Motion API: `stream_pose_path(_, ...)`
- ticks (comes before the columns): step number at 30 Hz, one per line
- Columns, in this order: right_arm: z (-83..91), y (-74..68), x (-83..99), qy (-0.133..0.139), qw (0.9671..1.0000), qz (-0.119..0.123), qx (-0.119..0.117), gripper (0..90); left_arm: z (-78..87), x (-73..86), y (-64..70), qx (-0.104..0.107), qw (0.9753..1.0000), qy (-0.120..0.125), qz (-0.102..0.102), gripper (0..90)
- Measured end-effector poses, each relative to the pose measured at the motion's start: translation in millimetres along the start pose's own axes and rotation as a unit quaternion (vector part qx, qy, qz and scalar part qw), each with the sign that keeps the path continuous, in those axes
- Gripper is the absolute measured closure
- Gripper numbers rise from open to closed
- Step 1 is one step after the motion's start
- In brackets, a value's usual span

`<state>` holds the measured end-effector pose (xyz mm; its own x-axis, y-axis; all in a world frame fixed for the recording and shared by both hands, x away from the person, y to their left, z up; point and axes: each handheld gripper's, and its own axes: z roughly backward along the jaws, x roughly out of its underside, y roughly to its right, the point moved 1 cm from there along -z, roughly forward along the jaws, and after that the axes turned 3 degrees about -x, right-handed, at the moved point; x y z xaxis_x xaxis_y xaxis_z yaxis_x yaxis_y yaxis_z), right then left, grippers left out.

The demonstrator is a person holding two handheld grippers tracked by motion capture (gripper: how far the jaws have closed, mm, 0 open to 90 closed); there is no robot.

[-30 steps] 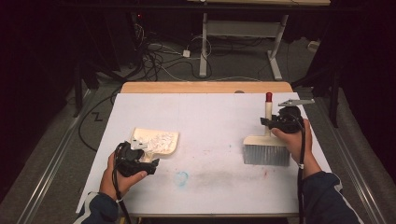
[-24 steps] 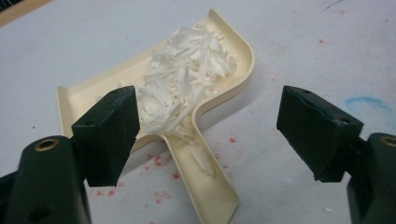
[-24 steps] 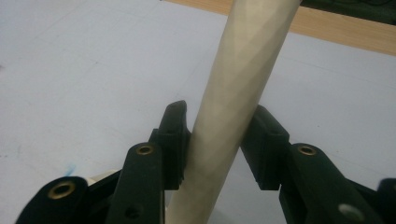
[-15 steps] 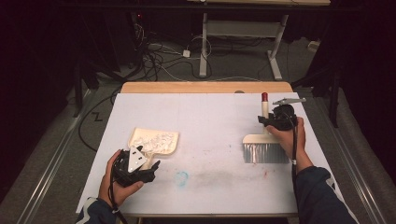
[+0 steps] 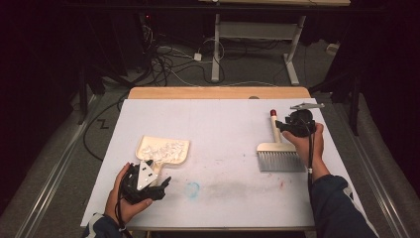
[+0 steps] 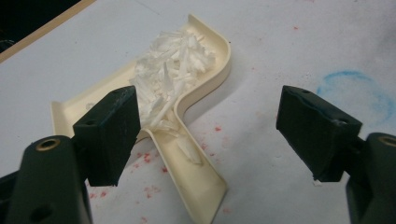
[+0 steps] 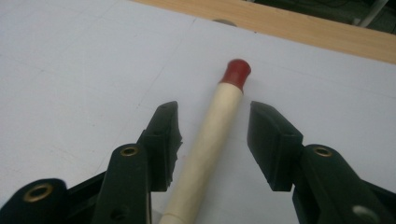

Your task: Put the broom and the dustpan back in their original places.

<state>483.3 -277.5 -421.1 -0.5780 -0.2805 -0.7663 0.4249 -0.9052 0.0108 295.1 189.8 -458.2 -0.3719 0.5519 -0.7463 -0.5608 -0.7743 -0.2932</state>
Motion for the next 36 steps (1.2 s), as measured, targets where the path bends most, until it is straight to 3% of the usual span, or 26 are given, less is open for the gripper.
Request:
stream_pose_path(6, 9.6, -2.7, -1.5, 0.027, 0.9996, 0.000, -0.004, 48.9, -1.5, -0.2, 2.6, -0.002, 1.0000, -0.001, 0.000, 18.9)
stream_pose_path(9, 16.6, -6.7, -2.3, 0.043, 0.9990, 0.010, -0.008, 46.1, -2.1, 0.9, 2.9, 0.001, 0.9999, -0.007, 0.015, 18.4)
stream_pose_path(15, 31.9, -15.8, -1.2, 0.073, 0.9969, 0.024, -0.017, 40.1, -1.1, 1.3, 3.7, 0.006, 0.9999, -0.001, 0.014, 18.4)
stream_pose_path(24, 57.5, -29.8, -1.0, 0.114, 0.9917, 0.047, -0.036, 34.6, -0.2, 0.2, 5.9, 0.007, 0.9999, 0.009, 0.001, 18.4)
stream_pose_path(36, 81.7, -47.3, 7.9, 0.146, 0.9851, 0.085, -0.034, 26.9, 0.3, -1.4, 8.6, 0.005, 0.9999, 0.009, -0.002, 18.4)
